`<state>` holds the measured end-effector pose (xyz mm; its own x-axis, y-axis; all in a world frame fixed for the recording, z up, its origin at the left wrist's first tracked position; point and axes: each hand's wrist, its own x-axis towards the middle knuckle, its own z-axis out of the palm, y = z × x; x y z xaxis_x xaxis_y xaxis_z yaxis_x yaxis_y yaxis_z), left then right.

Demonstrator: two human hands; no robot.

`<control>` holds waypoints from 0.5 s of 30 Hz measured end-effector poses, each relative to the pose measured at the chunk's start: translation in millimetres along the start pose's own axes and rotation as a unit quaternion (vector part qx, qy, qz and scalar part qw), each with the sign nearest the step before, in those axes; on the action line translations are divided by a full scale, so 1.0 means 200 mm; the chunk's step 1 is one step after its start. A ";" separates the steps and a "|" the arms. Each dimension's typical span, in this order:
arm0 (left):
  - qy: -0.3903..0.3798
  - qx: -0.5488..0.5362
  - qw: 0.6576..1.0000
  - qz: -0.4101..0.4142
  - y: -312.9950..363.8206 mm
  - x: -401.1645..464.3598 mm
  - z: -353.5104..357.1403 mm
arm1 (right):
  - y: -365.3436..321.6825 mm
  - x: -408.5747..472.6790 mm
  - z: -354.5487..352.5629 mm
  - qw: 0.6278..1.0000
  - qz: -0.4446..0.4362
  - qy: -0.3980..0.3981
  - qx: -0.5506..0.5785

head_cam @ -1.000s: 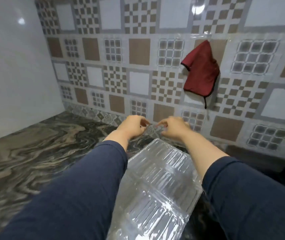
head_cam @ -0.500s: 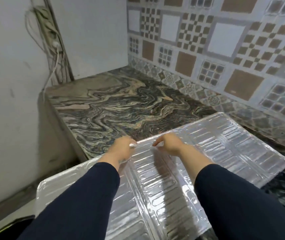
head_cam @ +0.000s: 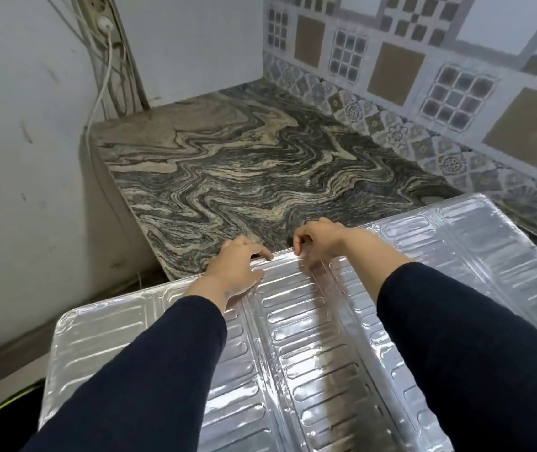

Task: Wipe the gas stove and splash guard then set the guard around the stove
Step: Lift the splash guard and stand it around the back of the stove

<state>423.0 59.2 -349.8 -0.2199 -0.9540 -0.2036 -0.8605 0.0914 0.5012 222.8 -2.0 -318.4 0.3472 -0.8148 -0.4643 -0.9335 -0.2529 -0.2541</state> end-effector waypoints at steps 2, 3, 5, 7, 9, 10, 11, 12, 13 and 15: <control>-0.006 -0.020 1.000 0.007 0.01 0.00 -0.01 | 0.02 0.00 0.00 0.999 -0.011 -0.010 0.048; -0.006 -0.038 0.999 0.012 0.01 0.01 -0.01 | 0.03 0.00 0.00 0.997 -0.018 -0.008 0.071; -0.009 -0.081 0.997 0.014 0.03 0.00 -0.04 | 0.03 -0.03 -0.02 0.994 -0.026 0.010 0.109; -0.001 -0.107 0.994 0.015 0.05 0.00 -0.08 | 0.02 -0.05 -0.04 0.990 -0.025 0.037 0.137; 0.023 -0.112 0.993 0.030 0.08 -0.01 -0.13 | 0.02 -0.09 -0.09 0.984 -0.033 0.070 0.162; 0.041 -0.106 0.993 0.043 0.10 -0.02 -0.17 | 0.01 -0.11 -0.13 0.981 -0.037 0.089 0.169; 0.062 -0.096 0.992 0.057 0.12 -0.03 -0.20 | -0.01 -0.13 -0.18 0.978 -0.042 0.109 0.174; 0.084 -0.086 0.991 0.068 0.14 -0.04 -0.24 | -0.03 -0.16 -0.22 0.975 -0.048 0.128 0.177; 0.106 -0.080 0.988 0.075 0.16 -0.06 -0.29 | -0.05 -0.20 -0.27 0.971 -0.055 0.146 0.183; 0.144 -0.071 0.983 0.088 0.22 -0.09 -0.39 | -0.11 -0.29 -0.38 0.963 -0.060 0.178 0.193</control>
<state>425.9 58.2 -258.2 -0.2031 -0.9701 0.1325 -0.7433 0.2409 0.6241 215.7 10.9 -222.7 0.3347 -0.9359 -0.1096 -0.7617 -0.2002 -0.6162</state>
